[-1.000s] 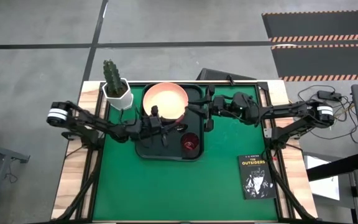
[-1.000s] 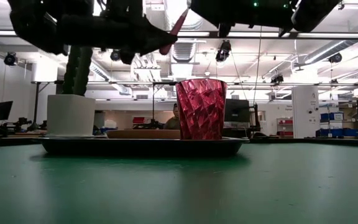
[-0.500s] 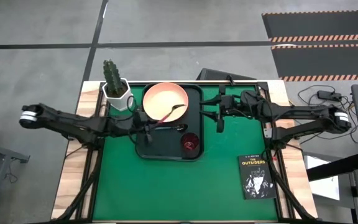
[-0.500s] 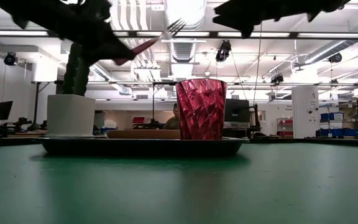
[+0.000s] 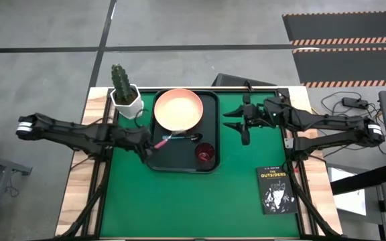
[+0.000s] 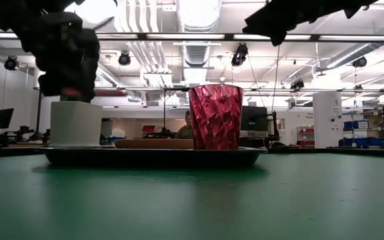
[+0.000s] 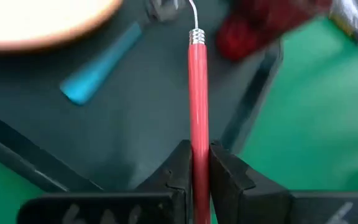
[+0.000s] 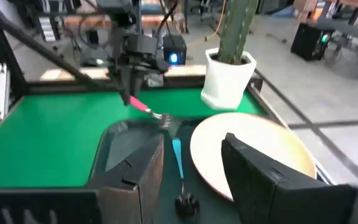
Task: Pick and place plate/cup/fork/spoon on tray
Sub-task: Put the pink fork to the bottom of the blue spoon on the black serving tray
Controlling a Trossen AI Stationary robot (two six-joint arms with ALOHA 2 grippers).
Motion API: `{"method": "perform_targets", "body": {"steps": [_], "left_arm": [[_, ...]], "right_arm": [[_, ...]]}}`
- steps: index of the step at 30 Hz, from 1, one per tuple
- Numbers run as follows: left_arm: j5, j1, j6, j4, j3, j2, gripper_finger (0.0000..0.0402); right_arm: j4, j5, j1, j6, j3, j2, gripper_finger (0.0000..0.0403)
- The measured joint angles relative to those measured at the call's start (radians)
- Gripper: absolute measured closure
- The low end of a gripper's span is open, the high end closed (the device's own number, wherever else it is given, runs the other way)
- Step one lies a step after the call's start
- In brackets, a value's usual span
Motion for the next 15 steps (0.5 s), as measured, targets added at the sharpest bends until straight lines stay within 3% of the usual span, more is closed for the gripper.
{"method": "perform_targets", "body": {"steps": [4,8,15], "left_arm": [[0.105,0.0,-0.056,0.002,0.0,0.103,0.0384],[0.145,0.002,-0.079,0.014,0.009,0.201,0.0383],[0.219,0.041,-0.075,0.184,0.01,0.335,0.0383]], "right_arm": [[-0.05,-0.001,0.0,-0.007,0.0,0.011,0.0258],[-0.075,-0.001,0.0,-0.014,0.0,0.011,0.0263],[-0.096,-0.002,0.0,-0.03,0.0,0.011,0.0266]]}}
